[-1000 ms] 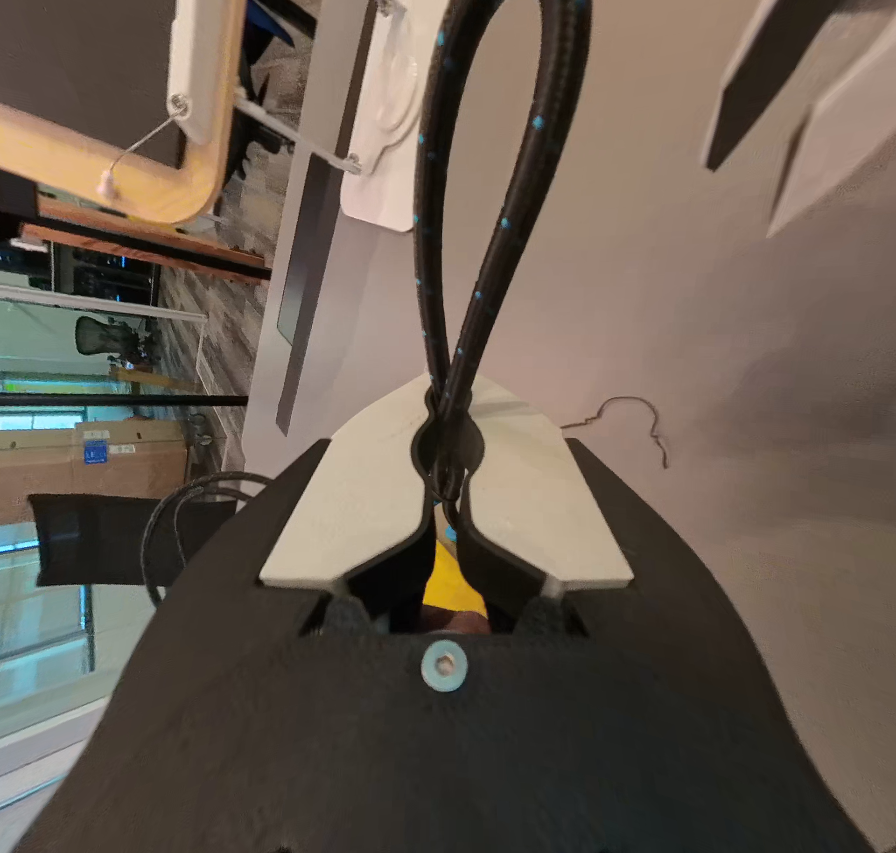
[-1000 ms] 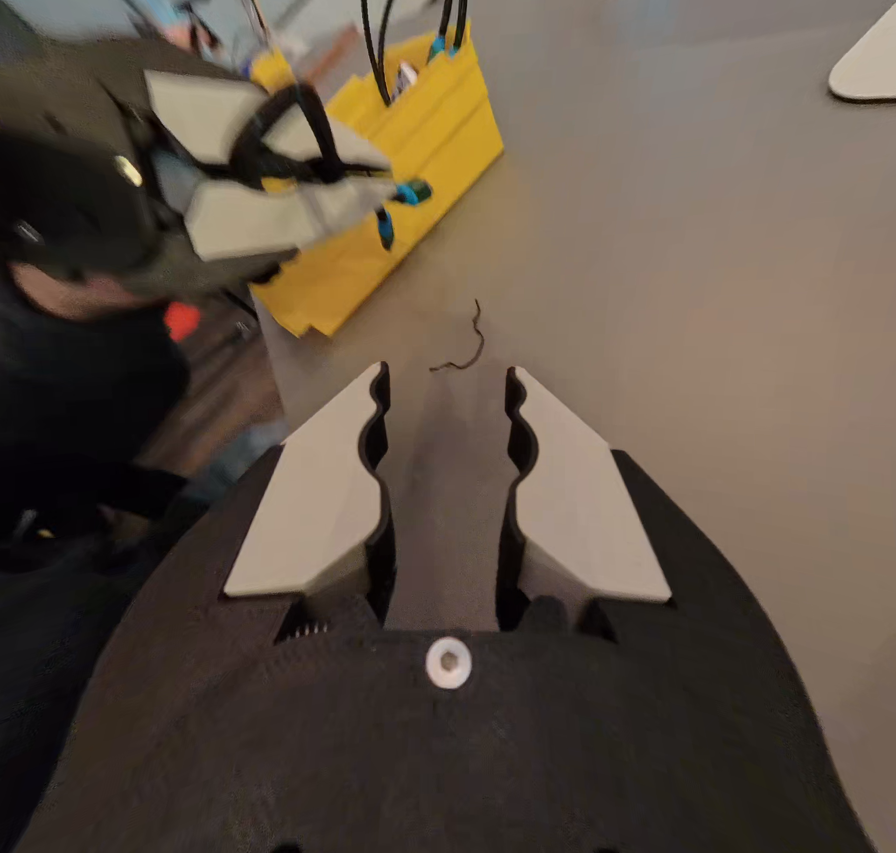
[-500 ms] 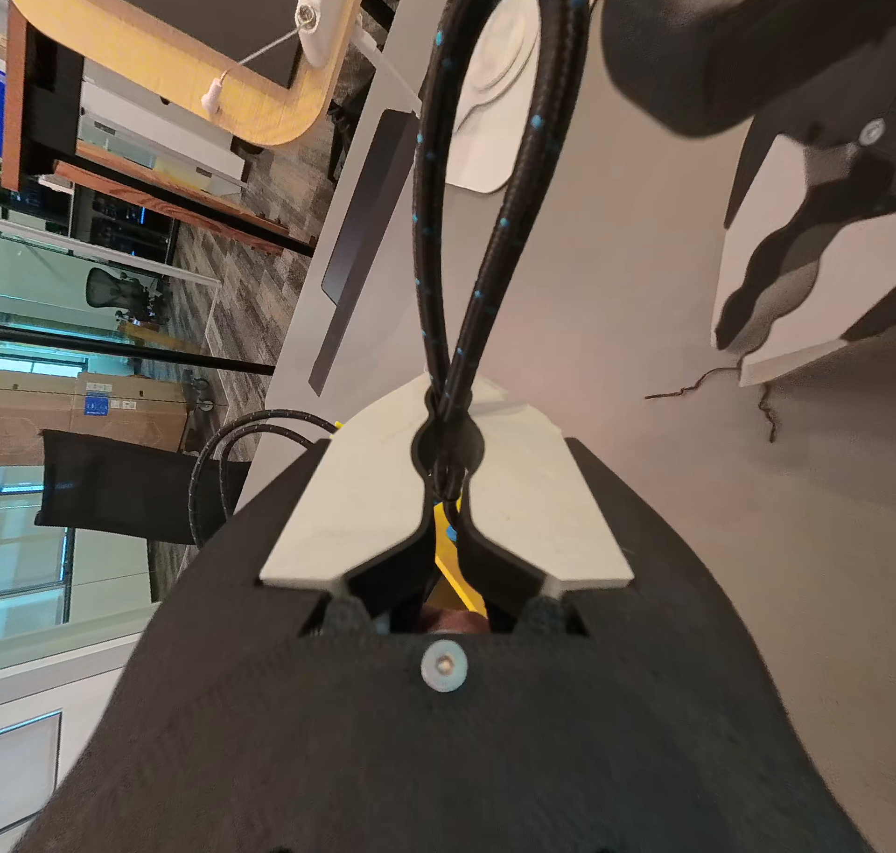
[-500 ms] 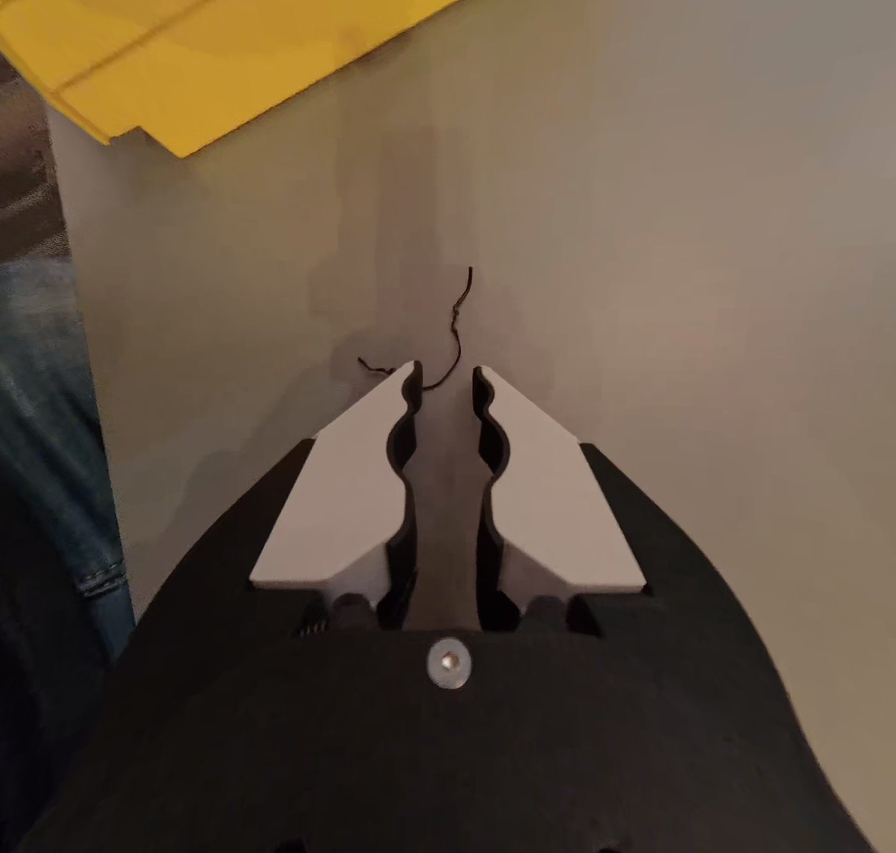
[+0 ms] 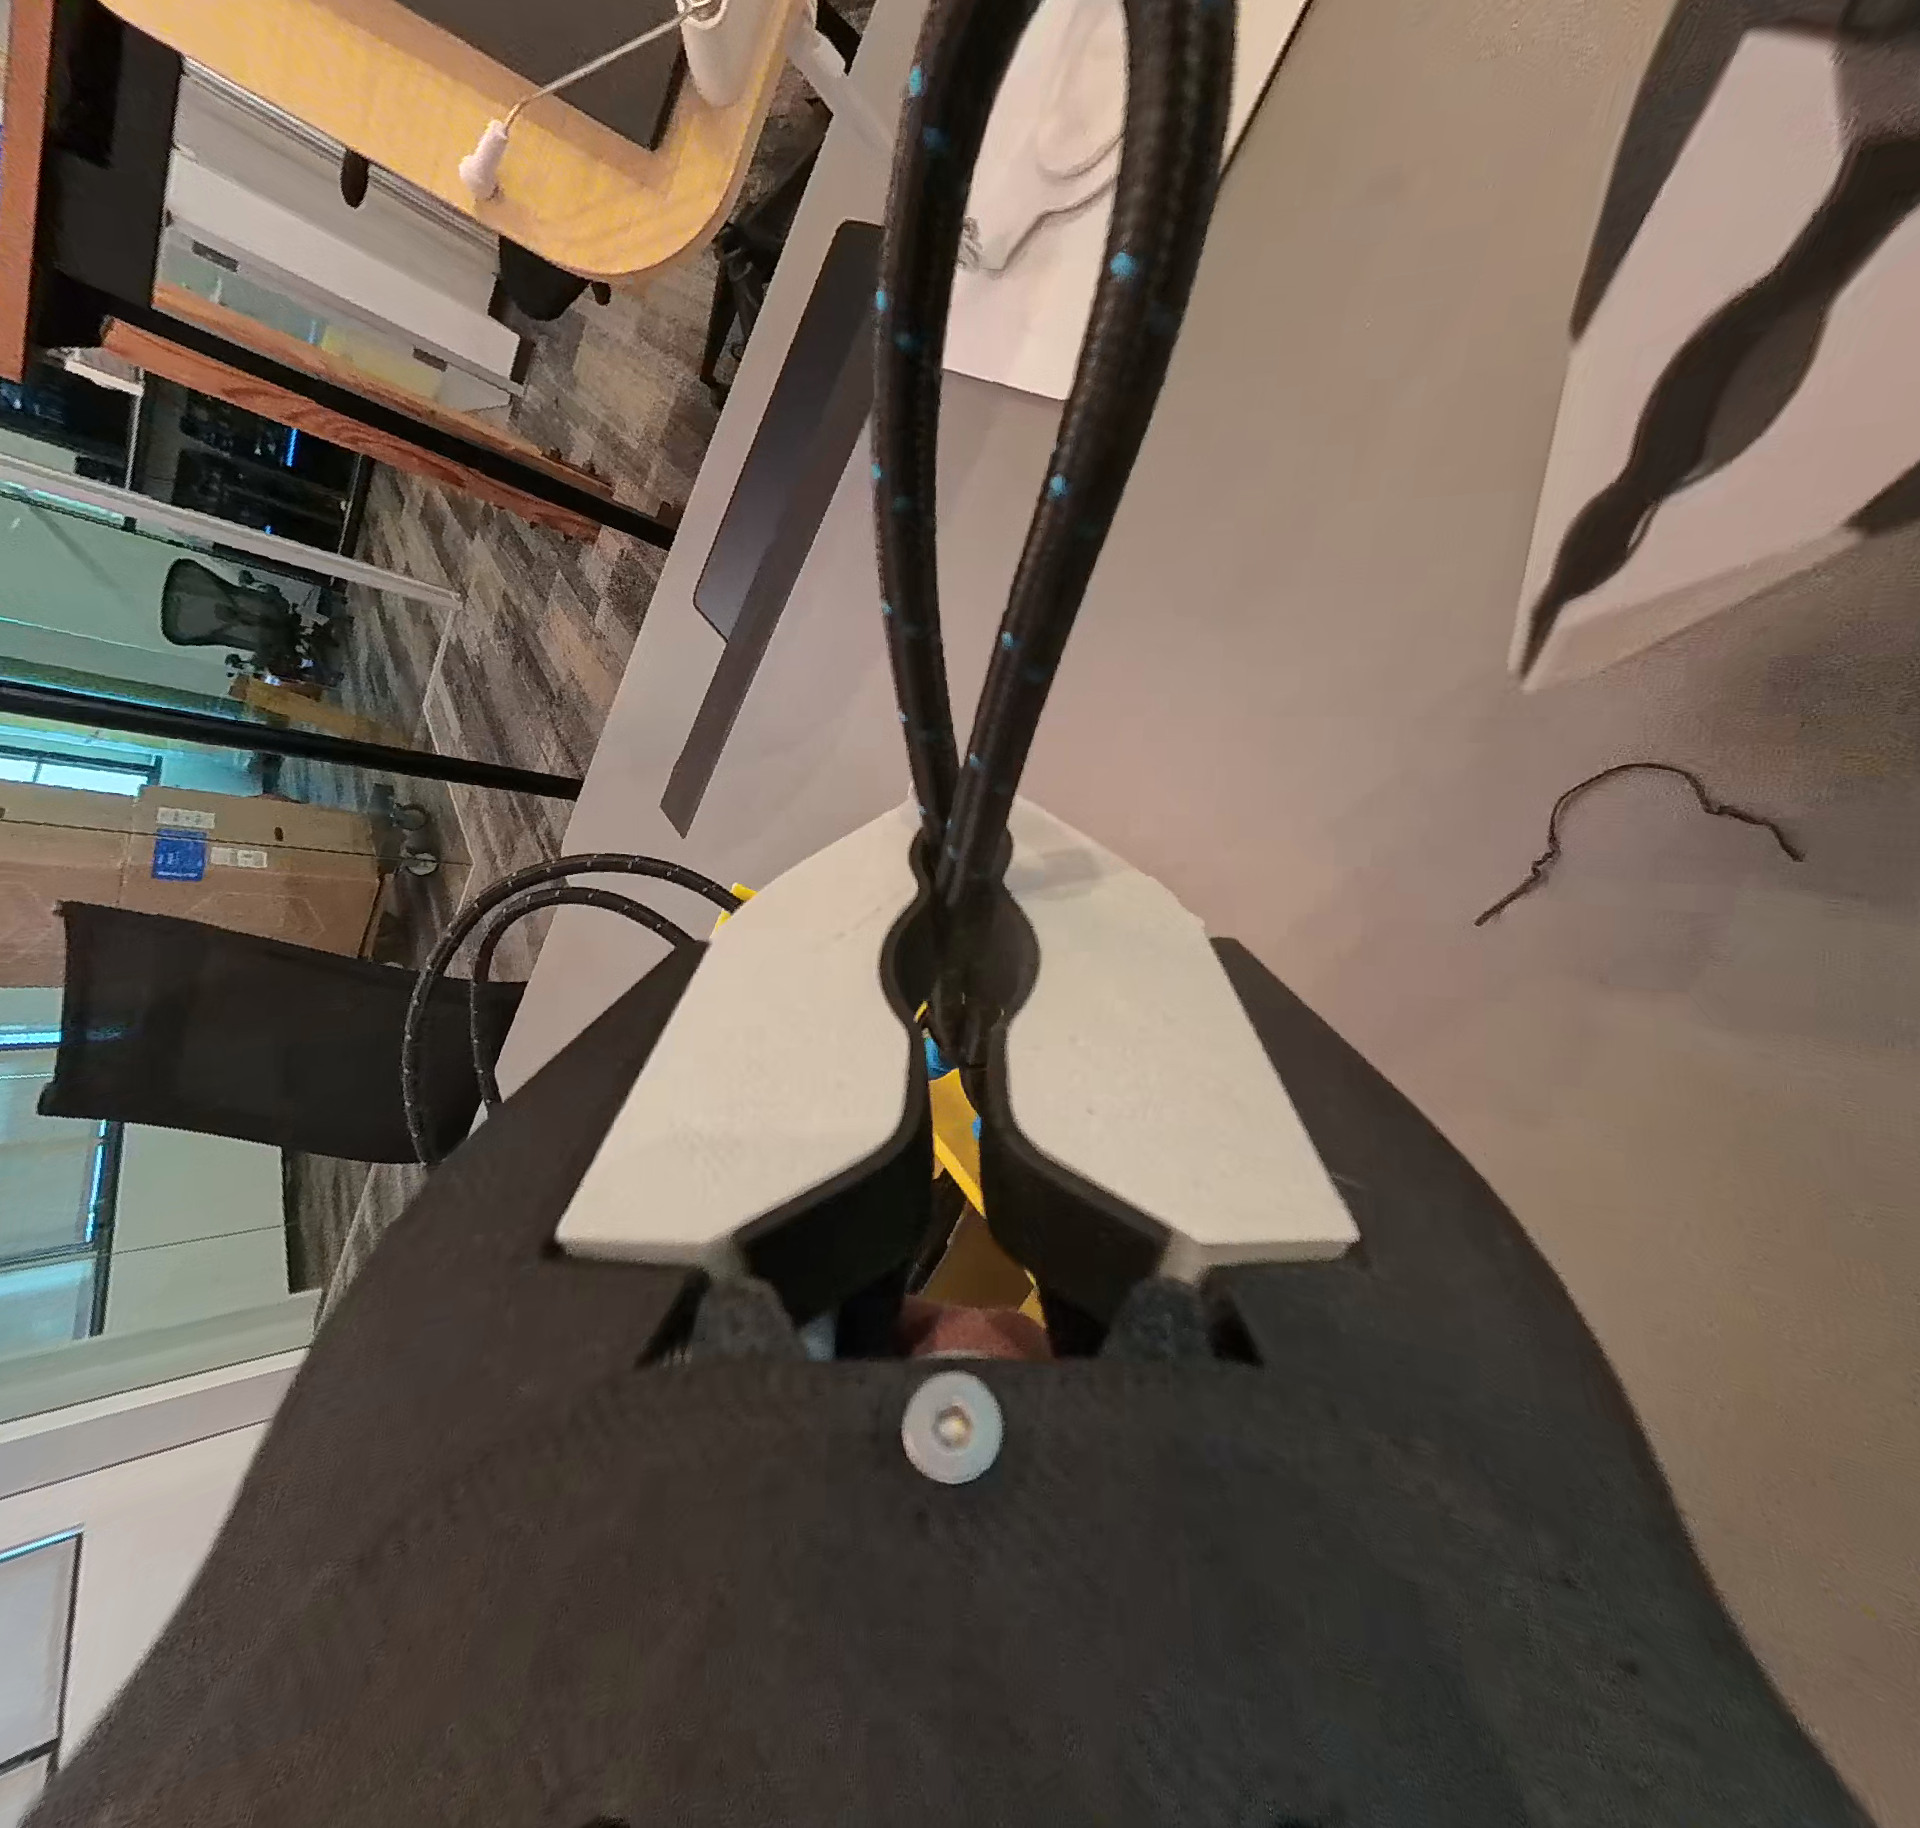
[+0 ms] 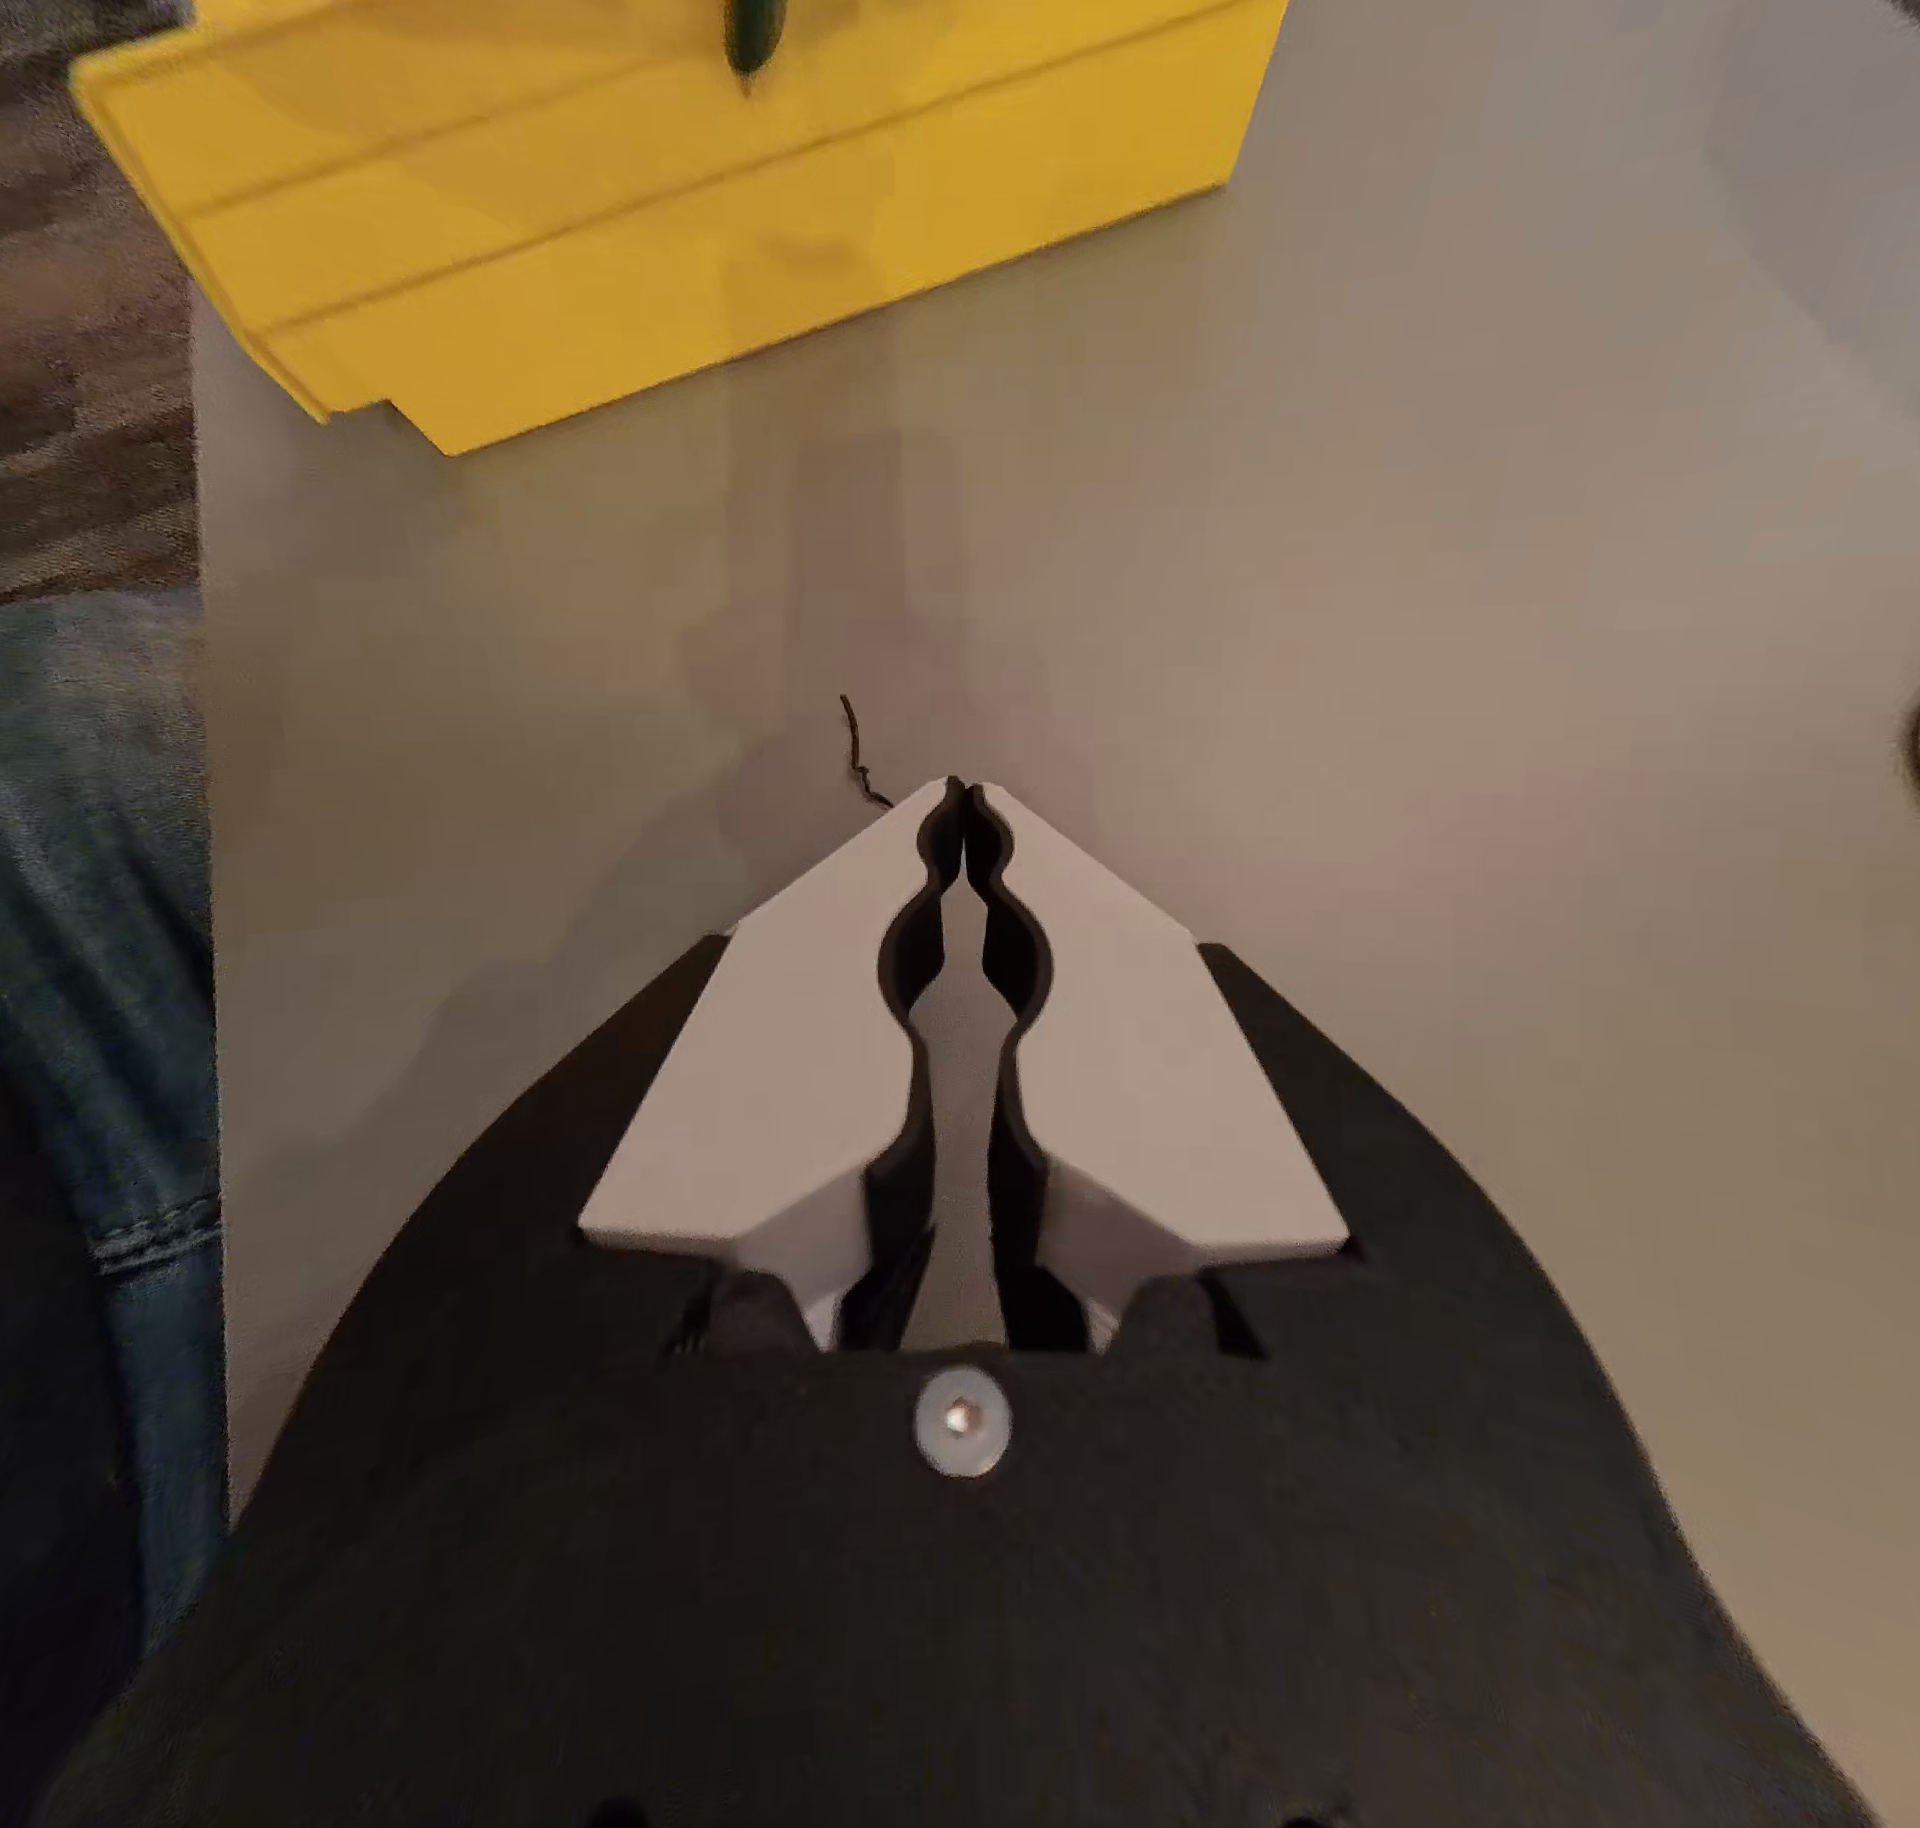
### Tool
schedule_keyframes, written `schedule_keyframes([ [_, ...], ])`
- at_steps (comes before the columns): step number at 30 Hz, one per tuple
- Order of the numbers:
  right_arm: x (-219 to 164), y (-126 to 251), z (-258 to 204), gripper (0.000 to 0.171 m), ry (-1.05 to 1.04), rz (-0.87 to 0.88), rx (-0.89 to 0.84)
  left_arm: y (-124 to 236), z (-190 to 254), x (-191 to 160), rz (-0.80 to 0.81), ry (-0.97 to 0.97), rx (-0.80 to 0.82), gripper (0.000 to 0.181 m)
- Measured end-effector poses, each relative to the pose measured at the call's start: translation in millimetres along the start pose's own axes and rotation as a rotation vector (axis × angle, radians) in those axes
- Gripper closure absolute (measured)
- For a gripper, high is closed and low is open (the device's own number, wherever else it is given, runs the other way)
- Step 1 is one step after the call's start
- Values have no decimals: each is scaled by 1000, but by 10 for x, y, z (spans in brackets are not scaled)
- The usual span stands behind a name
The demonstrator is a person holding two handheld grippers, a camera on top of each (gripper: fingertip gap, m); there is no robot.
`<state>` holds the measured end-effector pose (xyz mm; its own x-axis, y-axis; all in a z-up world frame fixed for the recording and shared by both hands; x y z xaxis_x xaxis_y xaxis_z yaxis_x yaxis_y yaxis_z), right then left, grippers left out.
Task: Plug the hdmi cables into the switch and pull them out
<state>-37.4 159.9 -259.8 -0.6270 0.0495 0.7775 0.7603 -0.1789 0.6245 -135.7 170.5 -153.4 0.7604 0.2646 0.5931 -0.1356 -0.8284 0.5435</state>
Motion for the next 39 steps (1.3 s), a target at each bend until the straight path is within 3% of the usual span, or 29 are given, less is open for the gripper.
schedule_keyframes([
  [3,-15,-27,-53,171,-56,-8,79,-4,0,7,-1,-5,-2,179],
  [5,-118,-172,-120,149,-12,-82,93,0,8,17,-1,-9,-1,179],
  [10,-245,-395,-180,152,129,-209,83,18,6,16,0,-14,0,178],
  [13,-242,-407,-178,171,143,-228,85,17,-5,15,2,-12,-2,178],
  [20,-222,-377,-182,171,179,-198,52,18,-28,-18,1,-10,-7,178],
  [25,67,37,-44,171,231,-36,10,47,-81,-29,14,10,-24,178],
  [30,452,837,220,171,391,97,-116,84,-72,-1,66,11,-92,179],
  [34,997,1433,332,171,621,206,-218,131,85,52,132,-78,-197,179],
  [39,1564,1527,23,171,992,281,-144,327,361,262,276,-231,-338,179],
])
Point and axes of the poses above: each gripper's, where its closed fingertips meet, y back along the fingers, x out of its top, z = x × y across the jaws, the point moved 3 cm from there along y, back along the fingers, and after that the axes turned 10 degrees about y, right-handed, at the moved point
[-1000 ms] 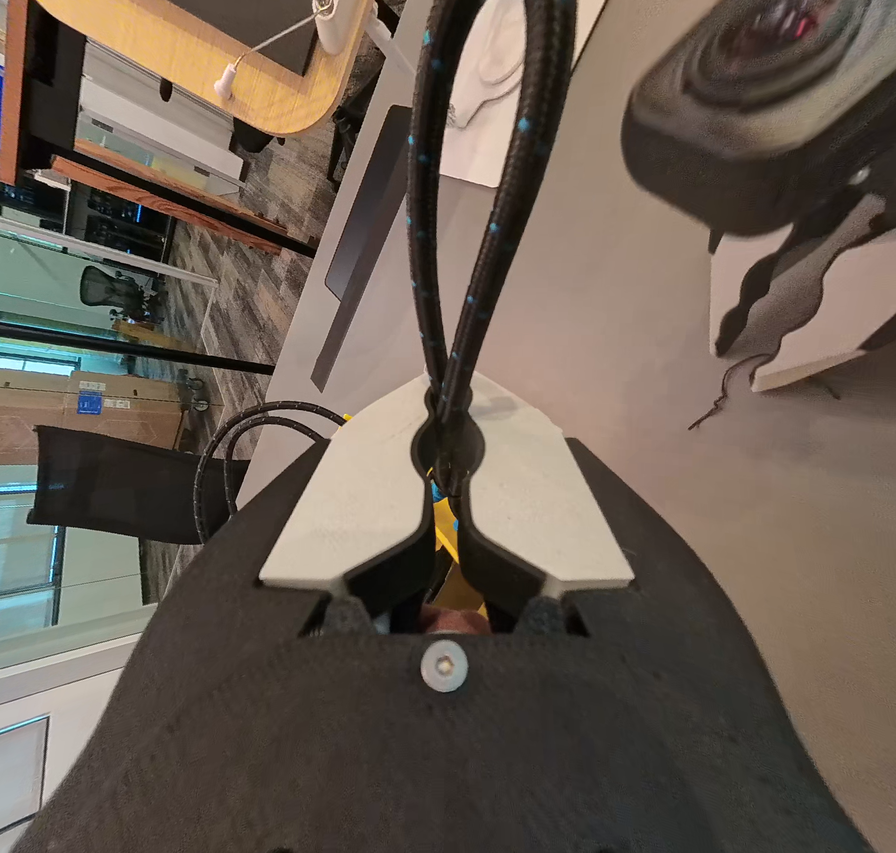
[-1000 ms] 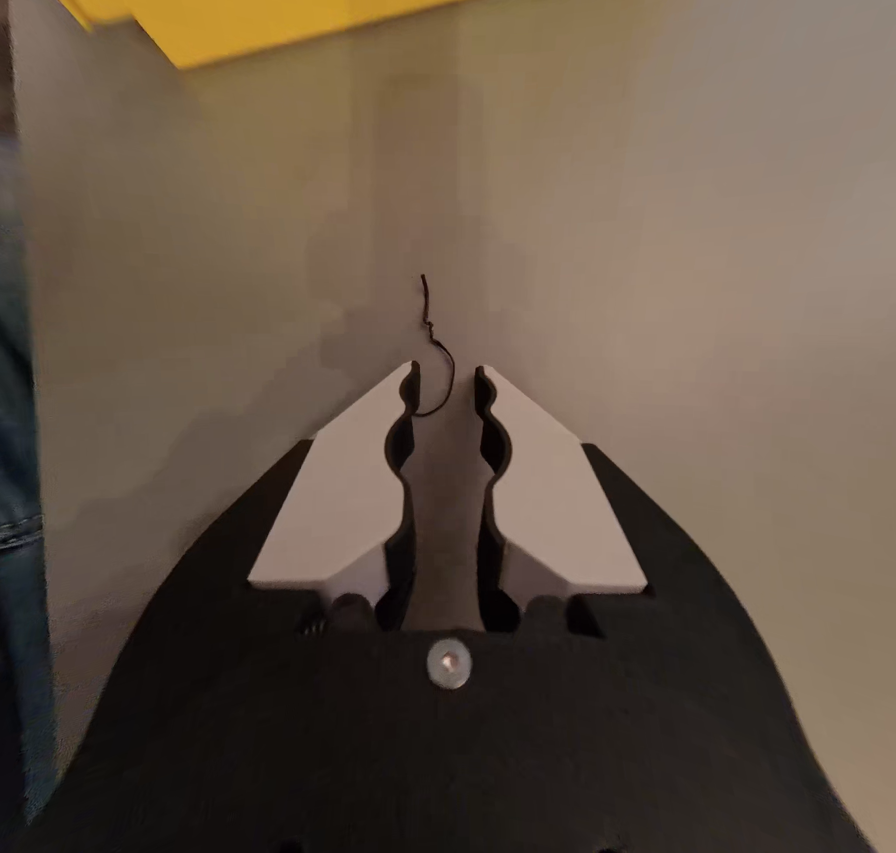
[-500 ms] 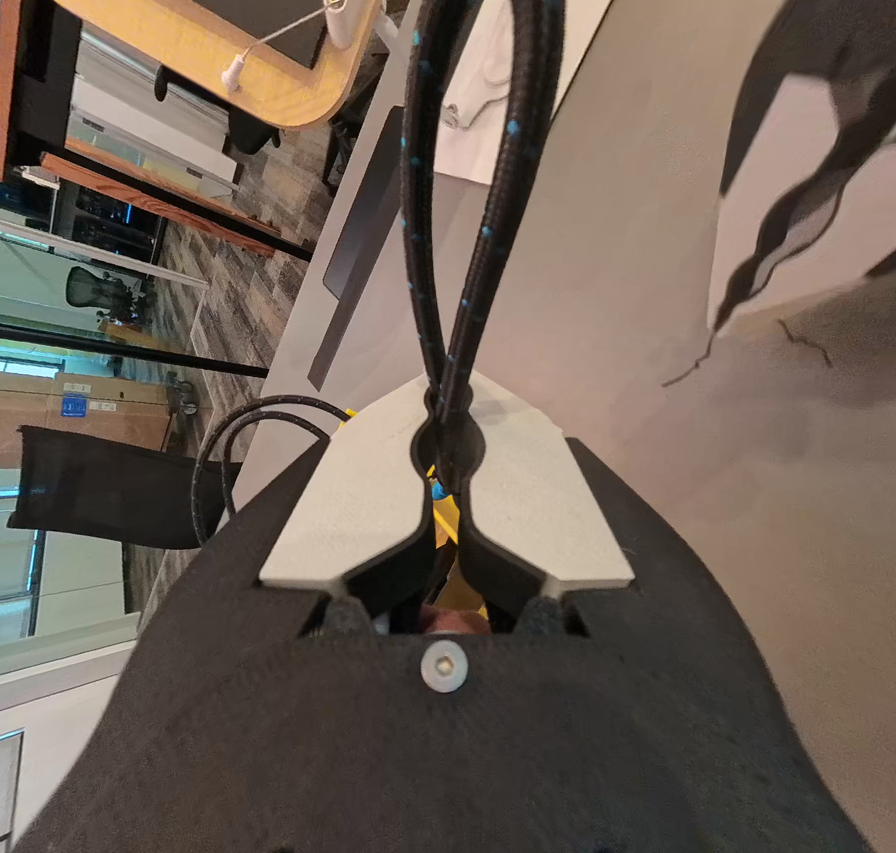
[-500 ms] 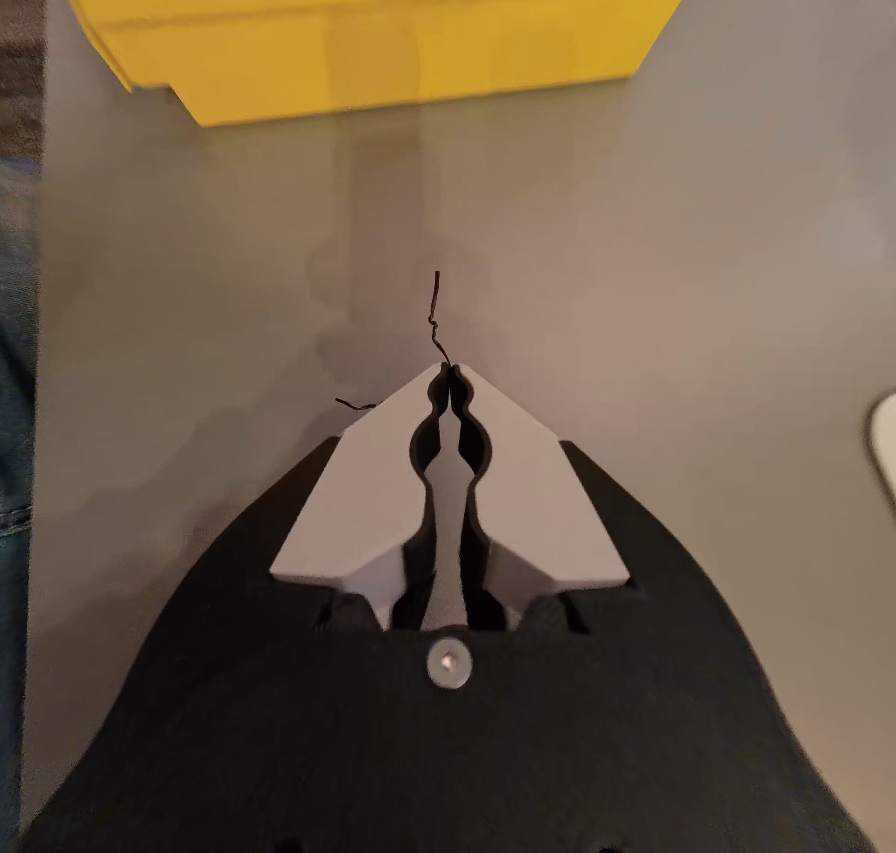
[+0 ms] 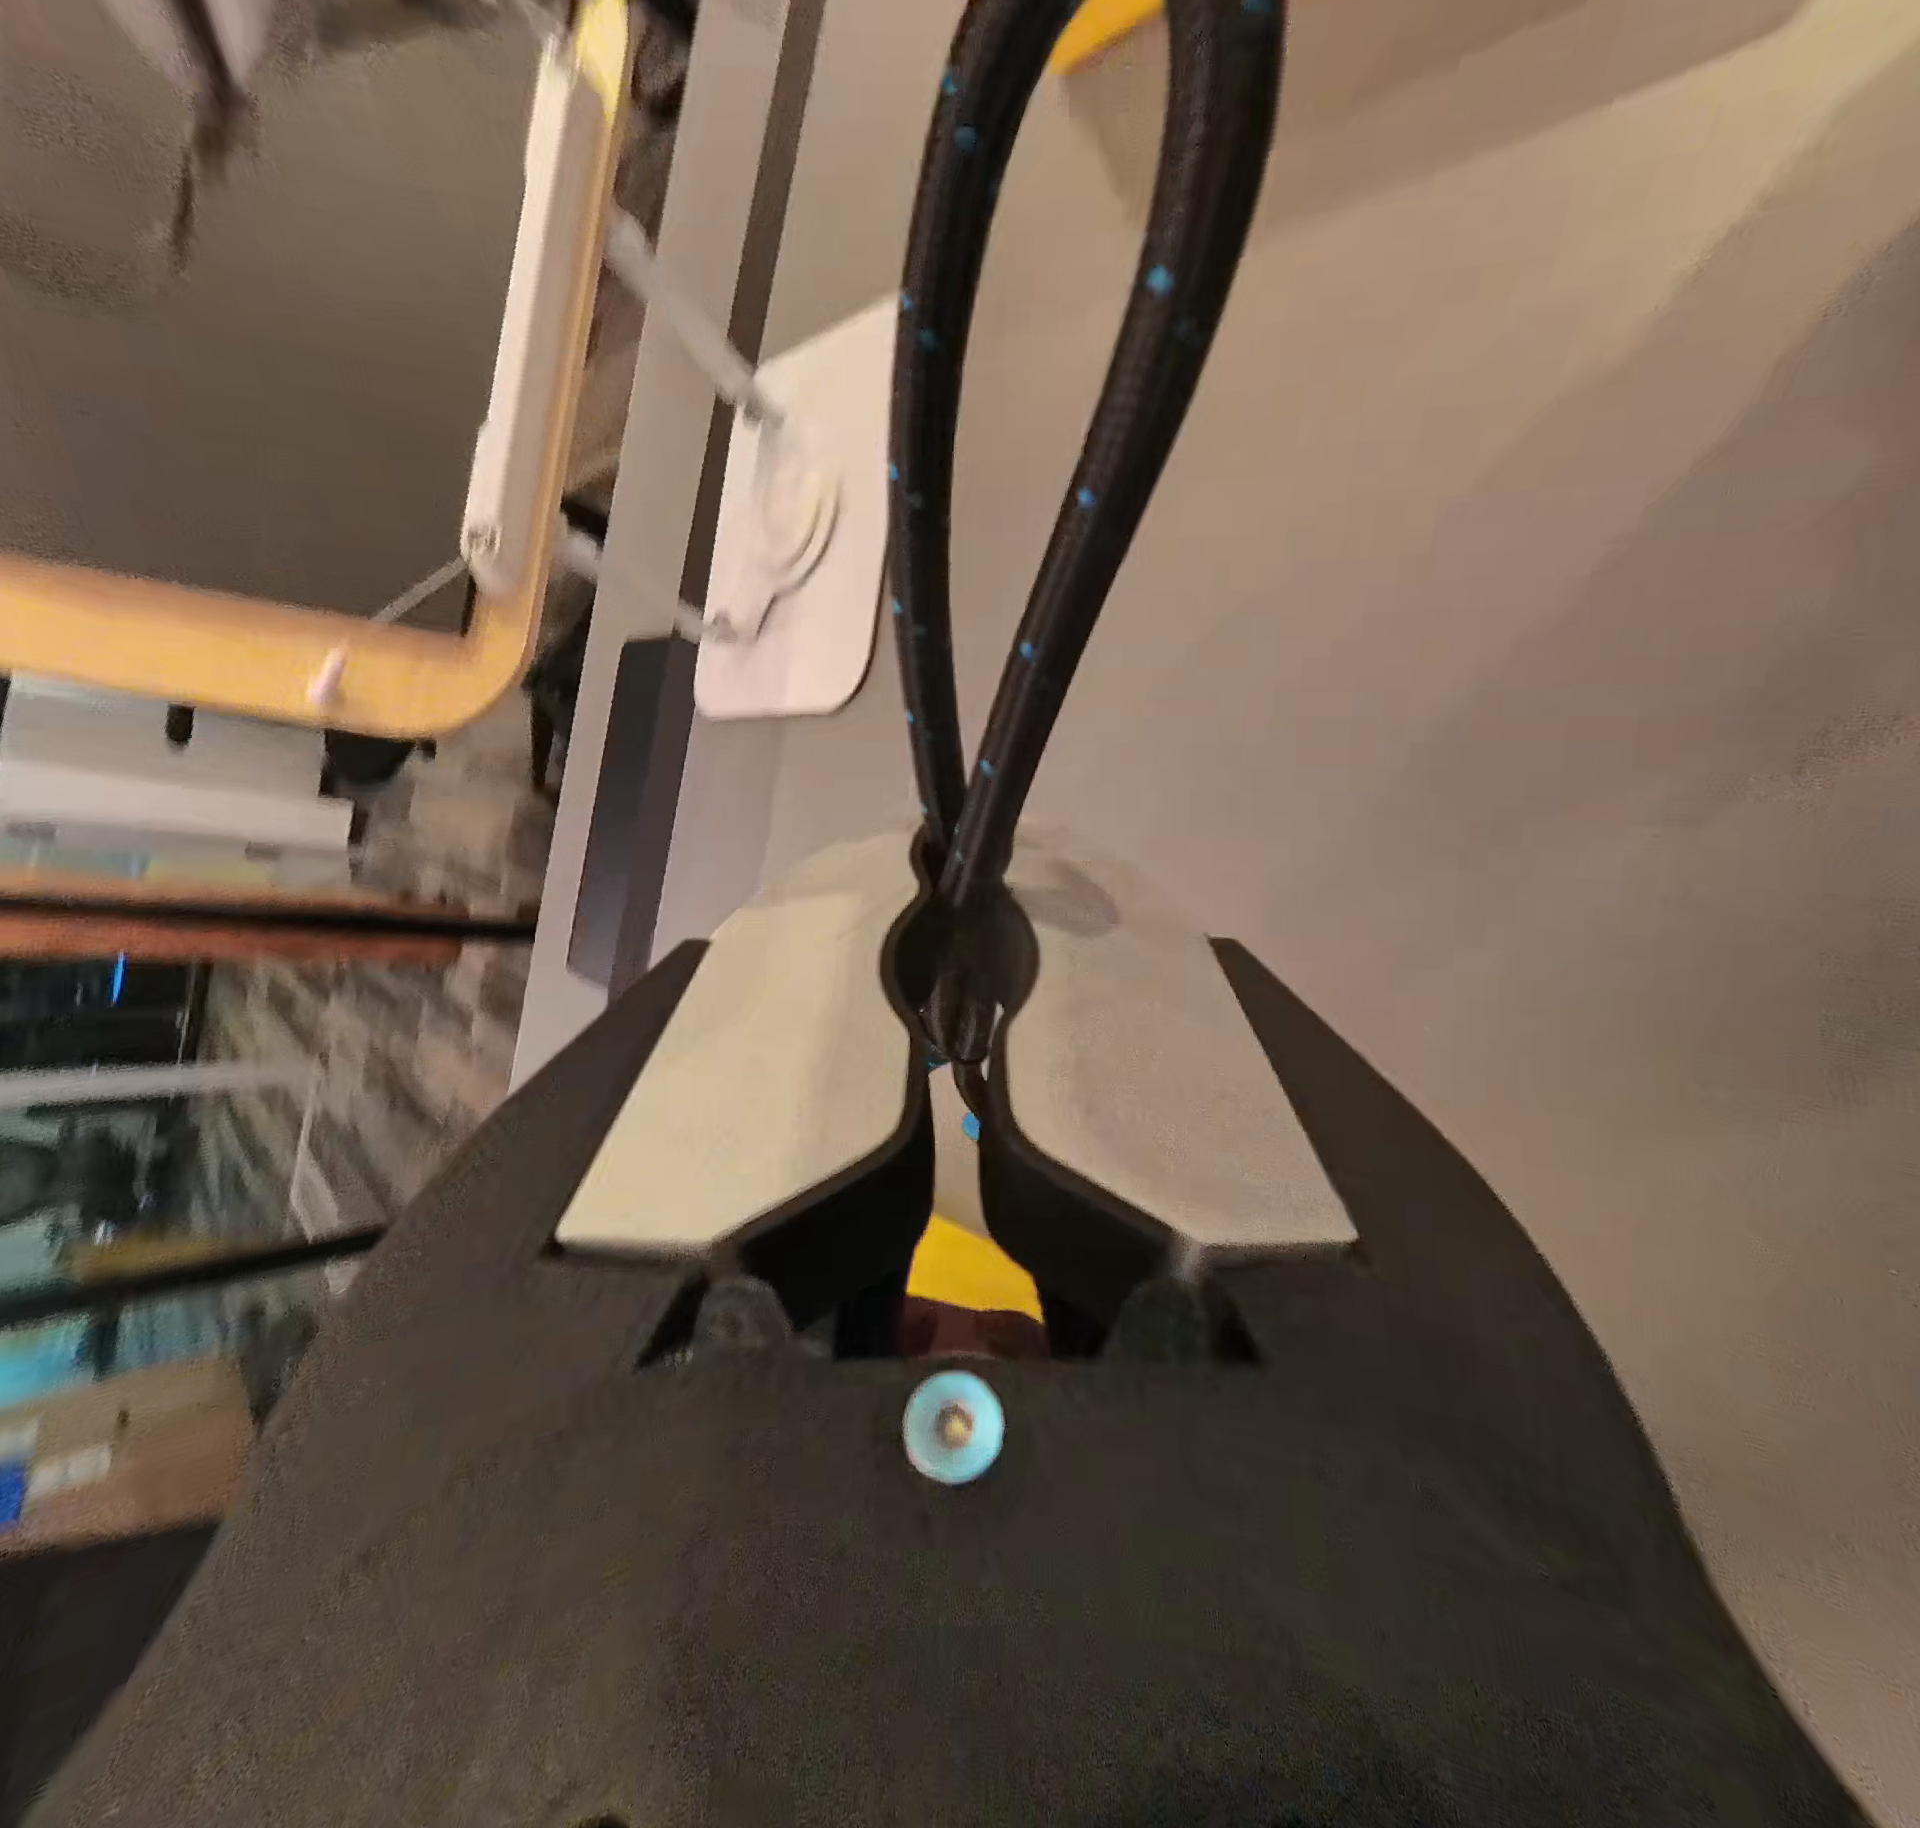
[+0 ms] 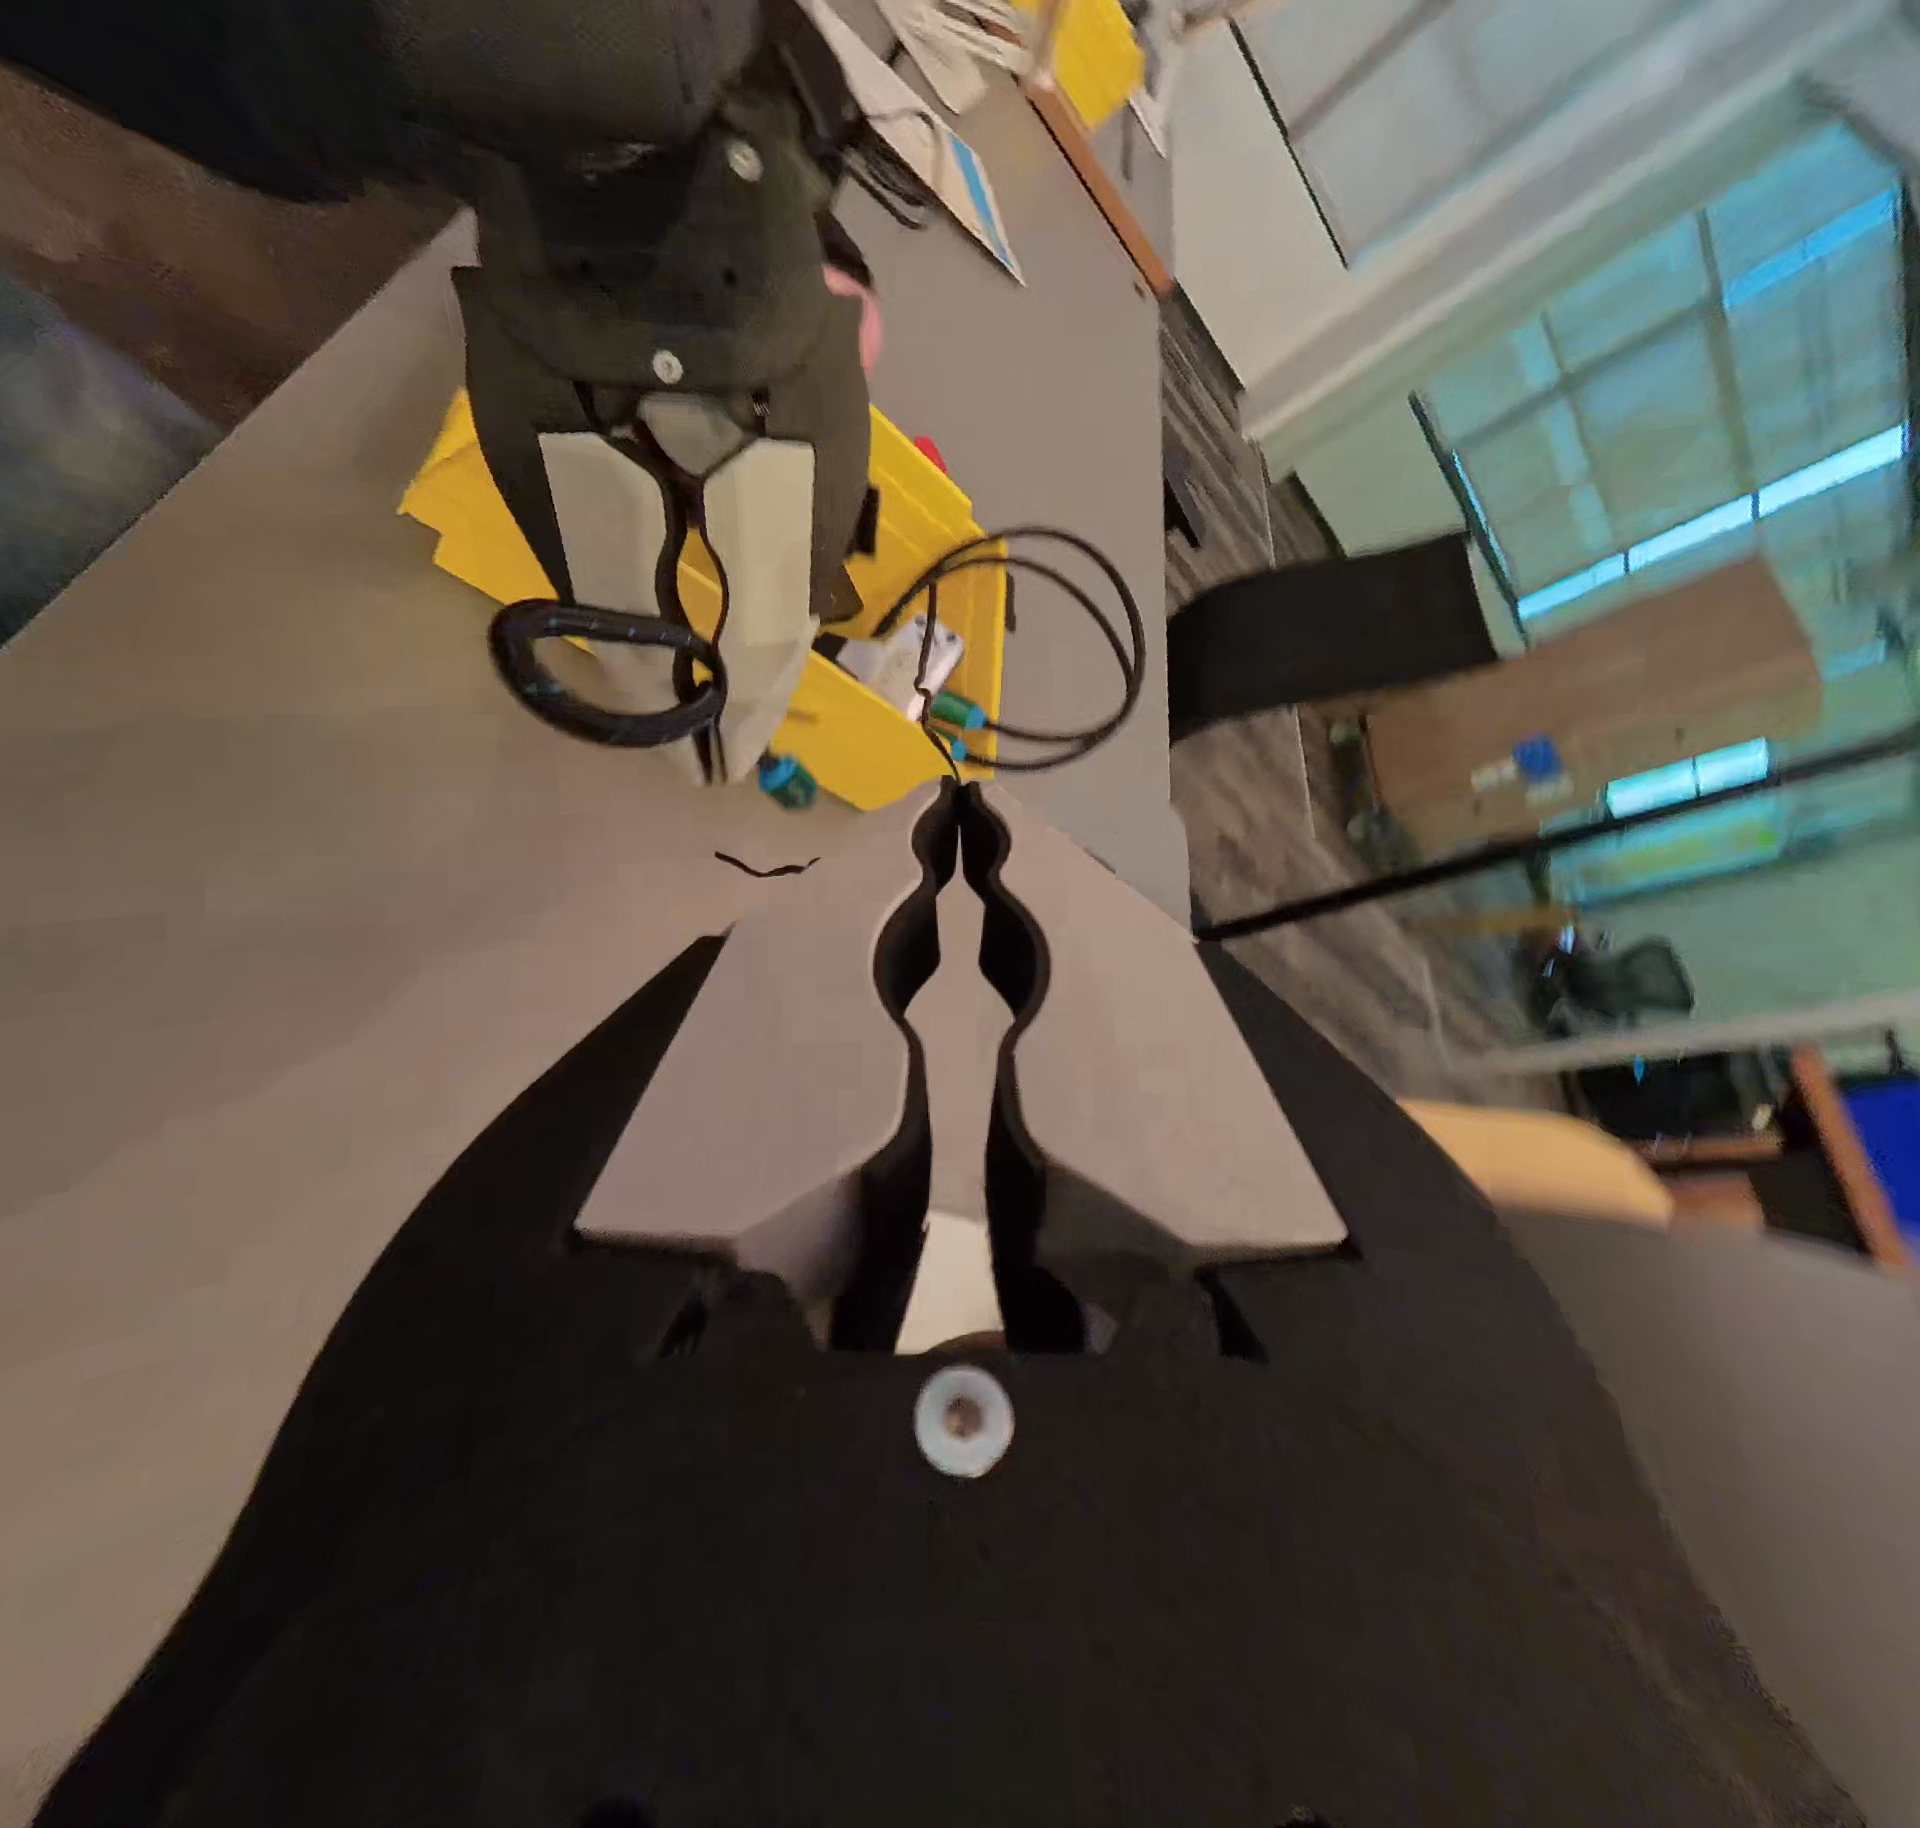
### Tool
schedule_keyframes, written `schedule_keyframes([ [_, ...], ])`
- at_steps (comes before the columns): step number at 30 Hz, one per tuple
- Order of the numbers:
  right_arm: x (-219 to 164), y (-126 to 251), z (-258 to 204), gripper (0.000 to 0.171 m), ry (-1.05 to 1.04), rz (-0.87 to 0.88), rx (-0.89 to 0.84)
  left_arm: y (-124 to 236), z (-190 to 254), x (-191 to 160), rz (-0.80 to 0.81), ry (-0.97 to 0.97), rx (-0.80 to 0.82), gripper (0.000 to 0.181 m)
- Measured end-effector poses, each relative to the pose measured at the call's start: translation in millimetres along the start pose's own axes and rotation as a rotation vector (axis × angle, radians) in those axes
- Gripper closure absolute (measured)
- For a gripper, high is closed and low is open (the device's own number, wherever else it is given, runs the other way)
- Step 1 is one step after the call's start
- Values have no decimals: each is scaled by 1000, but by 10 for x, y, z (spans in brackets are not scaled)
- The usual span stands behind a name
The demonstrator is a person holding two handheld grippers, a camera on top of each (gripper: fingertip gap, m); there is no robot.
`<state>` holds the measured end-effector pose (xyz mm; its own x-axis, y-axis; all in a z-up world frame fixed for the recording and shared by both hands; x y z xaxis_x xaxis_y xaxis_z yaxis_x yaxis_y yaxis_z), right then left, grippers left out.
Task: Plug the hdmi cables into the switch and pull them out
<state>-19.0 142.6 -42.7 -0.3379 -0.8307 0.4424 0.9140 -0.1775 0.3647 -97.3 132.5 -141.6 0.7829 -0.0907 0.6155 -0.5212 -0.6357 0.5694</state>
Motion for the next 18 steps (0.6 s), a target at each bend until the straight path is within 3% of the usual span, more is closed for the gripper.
schedule_keyframes([
  [4,363,-140,-95,171,232,43,89,112,38,270,124,-51,-8,179],
  [10,500,-218,-234,171,541,-62,215,238,33,448,175,-130,36,179],
  [18,663,-234,-326,171,646,-18,364,326,77,572,187,-202,73,180],
])
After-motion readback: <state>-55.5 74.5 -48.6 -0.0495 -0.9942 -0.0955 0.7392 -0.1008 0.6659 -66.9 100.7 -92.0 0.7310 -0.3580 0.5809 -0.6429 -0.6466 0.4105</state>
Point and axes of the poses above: each gripper's, where its closed fingertips meet, y back along the fingers, x out of its top, z = x × y across the jaws, the point moved 3 cm from there along y, back along the fingers, and after that the axes turned 10 degrees about y, right-handed, at the moved point
